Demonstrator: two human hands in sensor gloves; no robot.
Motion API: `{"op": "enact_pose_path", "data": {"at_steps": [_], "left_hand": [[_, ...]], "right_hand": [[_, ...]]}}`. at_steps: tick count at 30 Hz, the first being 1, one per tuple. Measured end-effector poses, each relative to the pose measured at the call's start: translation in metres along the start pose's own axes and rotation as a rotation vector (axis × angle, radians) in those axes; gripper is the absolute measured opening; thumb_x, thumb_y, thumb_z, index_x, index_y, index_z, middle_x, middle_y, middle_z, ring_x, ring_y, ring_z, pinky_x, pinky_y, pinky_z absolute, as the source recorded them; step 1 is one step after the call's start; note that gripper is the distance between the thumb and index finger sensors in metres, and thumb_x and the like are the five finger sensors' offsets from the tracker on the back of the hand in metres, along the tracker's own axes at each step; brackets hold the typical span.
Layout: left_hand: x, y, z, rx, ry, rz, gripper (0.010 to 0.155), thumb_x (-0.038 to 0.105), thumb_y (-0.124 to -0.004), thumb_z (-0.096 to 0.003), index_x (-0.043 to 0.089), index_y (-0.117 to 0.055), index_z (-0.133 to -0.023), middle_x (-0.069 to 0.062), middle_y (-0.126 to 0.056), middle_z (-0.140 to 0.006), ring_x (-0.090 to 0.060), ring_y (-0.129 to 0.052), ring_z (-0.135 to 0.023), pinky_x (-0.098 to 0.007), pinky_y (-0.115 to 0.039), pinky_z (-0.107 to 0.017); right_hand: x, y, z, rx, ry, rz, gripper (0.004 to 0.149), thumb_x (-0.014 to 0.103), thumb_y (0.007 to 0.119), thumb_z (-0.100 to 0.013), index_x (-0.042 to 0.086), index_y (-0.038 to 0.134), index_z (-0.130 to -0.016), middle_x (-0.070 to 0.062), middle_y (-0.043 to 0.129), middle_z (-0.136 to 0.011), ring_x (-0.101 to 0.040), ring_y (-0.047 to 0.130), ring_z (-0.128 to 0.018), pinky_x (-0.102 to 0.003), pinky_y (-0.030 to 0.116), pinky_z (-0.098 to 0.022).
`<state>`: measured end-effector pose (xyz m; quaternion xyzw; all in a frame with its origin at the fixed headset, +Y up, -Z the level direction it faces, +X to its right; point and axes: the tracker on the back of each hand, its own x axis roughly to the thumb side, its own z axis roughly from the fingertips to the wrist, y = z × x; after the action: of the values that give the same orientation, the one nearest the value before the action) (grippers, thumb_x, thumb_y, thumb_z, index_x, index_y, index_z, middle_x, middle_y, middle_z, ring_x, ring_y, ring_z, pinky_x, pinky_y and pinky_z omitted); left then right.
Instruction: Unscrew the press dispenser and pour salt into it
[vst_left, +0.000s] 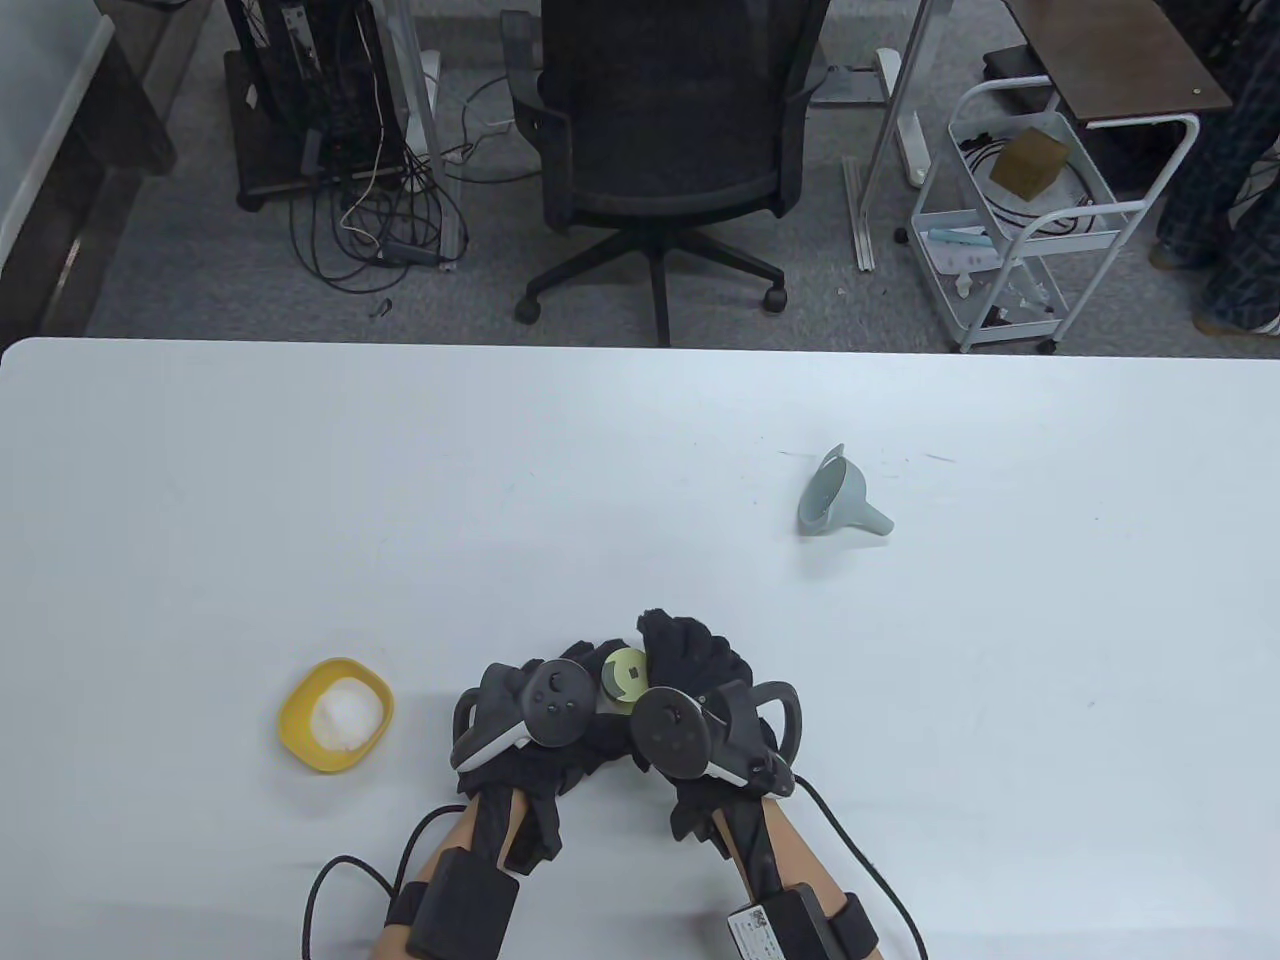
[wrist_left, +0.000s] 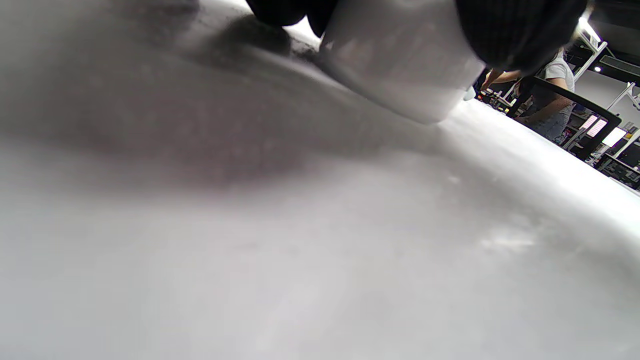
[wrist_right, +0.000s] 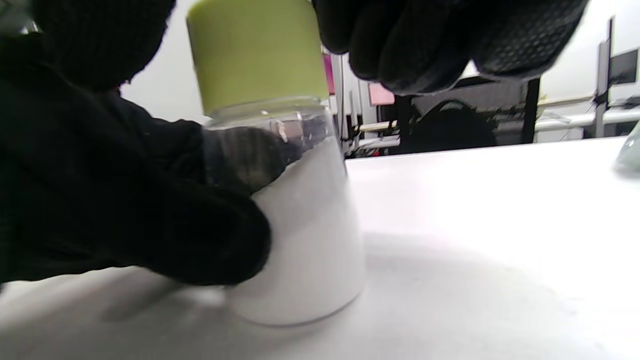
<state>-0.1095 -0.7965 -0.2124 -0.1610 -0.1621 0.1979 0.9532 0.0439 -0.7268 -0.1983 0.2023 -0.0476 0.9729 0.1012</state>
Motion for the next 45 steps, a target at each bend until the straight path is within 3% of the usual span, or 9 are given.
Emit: {"op": "enact_pose_path", "data": {"at_steps": [6, 17, 43, 45], "left_hand": [[0.0, 0.0, 0.0, 0.0, 0.0, 0.0, 0.101, 0.067, -0.077, -0.046, 0.019, -0.028, -0.121, -0.002, -0.056, -0.123, -0.032, -0.051, -0.117, -0.064, -0.043, -0.076], [0.0, 0.0, 0.0, 0.0, 0.0, 0.0, 0.102, 0.067, -0.077, -0.0455, 0.02, -0.028, -0.121, -0.002, -0.056, -0.123, -0.032, -0.051, -0.117, -0.064, -0.043, -0.076], [0.0, -0.001, 0.0, -0.006, 0.0, -0.002, 0.101, 0.066, -0.077, -0.0458, 0.019, -0.028, -0.121, -0.003, -0.056, -0.123, -0.032, -0.05, -0.117, -0.065, -0.042, -0.076], [0.0, -0.001, 0.0, -0.006, 0.0, -0.002, 0.101, 0.067, -0.077, -0.0458, 0.019, -0.028, -0.121, -0.003, -0.056, -0.123, -0.032, -0.049, -0.117, -0.065, -0.042, -0.076]], "right_hand": [[0.003, -0.001, 0.001, -0.075, 0.002, -0.002, 0.087, 0.055, 0.079, -0.052, -0.009, 0.055, -0.105, -0.027, 0.072, -0.09, -0.041, 0.081, -0.07, -0.066, 0.071, -0.056], [0.001, -0.01, 0.002, -0.041, -0.047, -0.067, 0.086, 0.046, 0.086, -0.052, -0.012, 0.055, -0.108, -0.032, 0.071, -0.098, -0.047, 0.081, -0.078, -0.071, 0.067, -0.059], [0.003, -0.013, -0.003, 0.15, -0.172, -0.086, 0.081, 0.021, 0.08, -0.055, -0.01, 0.038, -0.116, -0.034, 0.053, -0.114, -0.058, 0.068, -0.092, -0.081, 0.057, -0.062], [0.002, -0.013, -0.002, 0.145, -0.161, -0.081, 0.084, 0.026, 0.08, -0.057, -0.011, 0.035, -0.117, -0.035, 0.05, -0.115, -0.061, 0.065, -0.094, -0.081, 0.057, -0.061]]}}
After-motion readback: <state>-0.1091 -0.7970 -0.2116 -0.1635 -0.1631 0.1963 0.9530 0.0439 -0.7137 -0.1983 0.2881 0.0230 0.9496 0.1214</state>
